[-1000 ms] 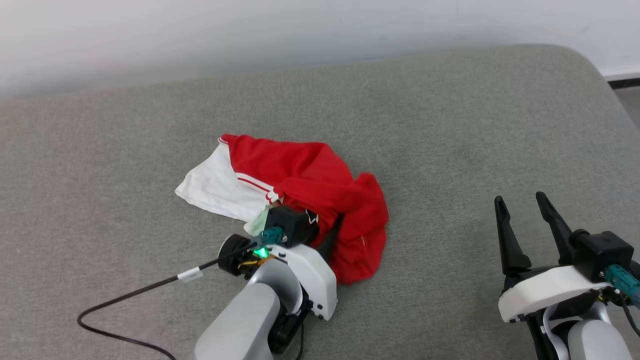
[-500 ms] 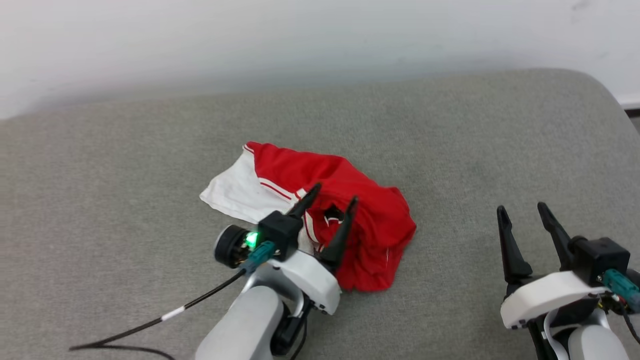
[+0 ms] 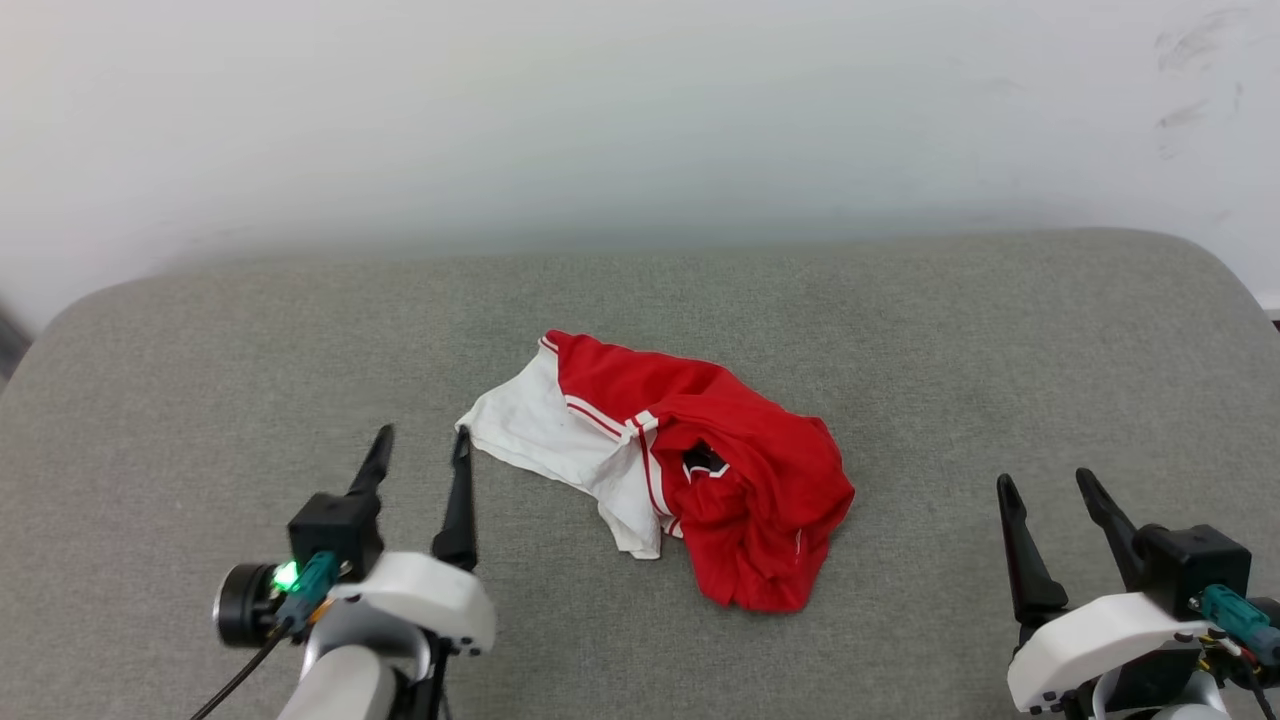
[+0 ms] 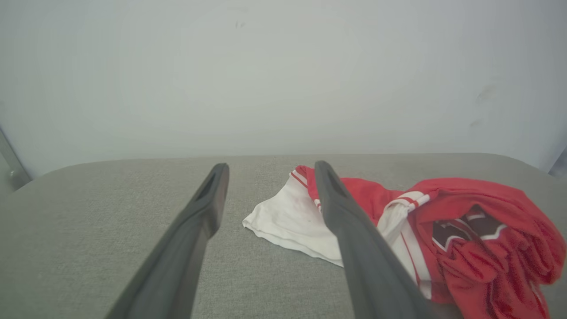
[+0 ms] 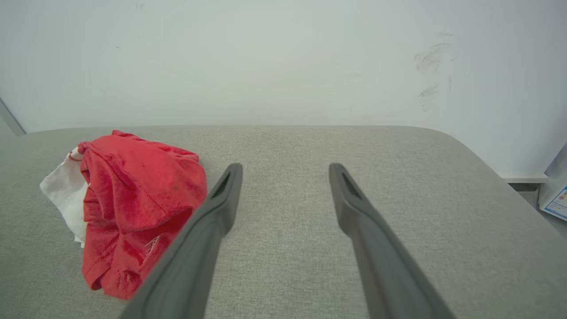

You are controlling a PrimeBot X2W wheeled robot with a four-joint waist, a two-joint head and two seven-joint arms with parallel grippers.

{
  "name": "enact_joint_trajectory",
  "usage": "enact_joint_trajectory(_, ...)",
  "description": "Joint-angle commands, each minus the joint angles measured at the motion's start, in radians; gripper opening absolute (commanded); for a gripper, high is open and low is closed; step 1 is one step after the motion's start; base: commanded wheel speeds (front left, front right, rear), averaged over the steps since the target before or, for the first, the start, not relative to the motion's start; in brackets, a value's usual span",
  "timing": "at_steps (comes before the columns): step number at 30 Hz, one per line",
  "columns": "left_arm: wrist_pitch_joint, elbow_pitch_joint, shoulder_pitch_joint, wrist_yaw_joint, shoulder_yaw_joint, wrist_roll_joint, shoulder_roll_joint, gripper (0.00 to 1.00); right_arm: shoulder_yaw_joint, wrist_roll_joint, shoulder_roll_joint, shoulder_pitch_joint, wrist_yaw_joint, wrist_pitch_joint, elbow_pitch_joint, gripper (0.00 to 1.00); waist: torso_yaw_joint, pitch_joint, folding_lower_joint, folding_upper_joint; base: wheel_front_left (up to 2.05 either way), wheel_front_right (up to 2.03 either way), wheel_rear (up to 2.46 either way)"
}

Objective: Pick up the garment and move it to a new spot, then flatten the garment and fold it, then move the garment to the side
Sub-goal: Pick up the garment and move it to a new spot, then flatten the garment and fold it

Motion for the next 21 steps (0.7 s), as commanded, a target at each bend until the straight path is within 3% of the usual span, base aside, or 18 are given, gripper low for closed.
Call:
enact_joint_trajectory(1,-0.002,-0.005,0.014,0.003,0.004,0.0,0.002,1.0,0.001,0.001,0.001,0.014,0.0,0.002,-0.005,1.0,0.002,-0.004,0.0001,0.0,0.0,0.0,0.0)
enact_joint_trajectory(8,-0.002,-0.019,0.084,-0.006,0.023,0.003,0.04,1.0,0.045,-0.021,0.001,0.029,0.0,0.017,-0.025,1.0,0.004,-0.026,0.0001,0.0,0.0,0.0,0.0)
enact_joint_trajectory(21,0.0,-0.035,0.103,-0.003,0.009,-0.009,0.037,1.0,0.063,-0.01,0.001,0.036,0.0,0.032,-0.07,1.0,-0.003,-0.034,0.0001,0.0,0.0,0.0,0.0)
